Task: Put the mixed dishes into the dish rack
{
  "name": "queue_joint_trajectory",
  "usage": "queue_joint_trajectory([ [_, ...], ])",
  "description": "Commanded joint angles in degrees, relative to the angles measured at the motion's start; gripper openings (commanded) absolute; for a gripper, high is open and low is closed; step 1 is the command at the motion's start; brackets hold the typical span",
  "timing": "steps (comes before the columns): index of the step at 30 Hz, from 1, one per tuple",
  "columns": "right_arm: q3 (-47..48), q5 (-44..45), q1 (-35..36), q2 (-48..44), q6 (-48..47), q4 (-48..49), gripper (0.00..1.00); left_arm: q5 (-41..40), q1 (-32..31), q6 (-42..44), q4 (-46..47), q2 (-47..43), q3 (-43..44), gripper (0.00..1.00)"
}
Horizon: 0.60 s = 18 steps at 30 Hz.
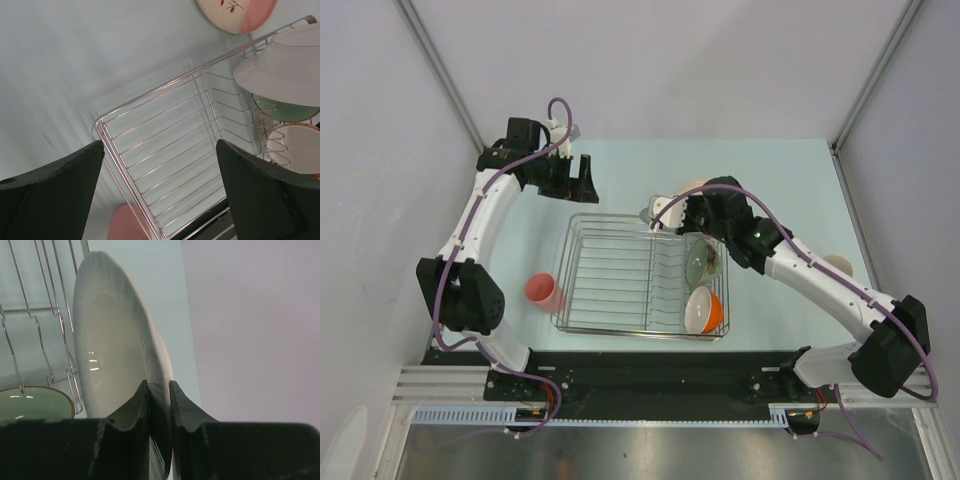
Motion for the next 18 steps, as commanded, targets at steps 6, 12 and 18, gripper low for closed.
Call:
queue_joint_trajectory([
  [6, 1.0, -2.1, -0.9, 0.1, -1.3, 10.0, 0.00, 0.6, 0.0, 0.1, 1.8, -1.7, 0.1, 1.00],
  [12, 1.0, -5.3, -2.1, 2.7, 0.7, 8.9, 0.00, 0.8, 0.0, -0.1, 1.8, -1.5, 0.2, 1.00],
  [18, 0.0, -6.0, -2.2, 4.4, 1.8, 8.6, 0.00, 0.9, 0.0, 0.0, 1.8, -1.0, 0.3, 1.00],
])
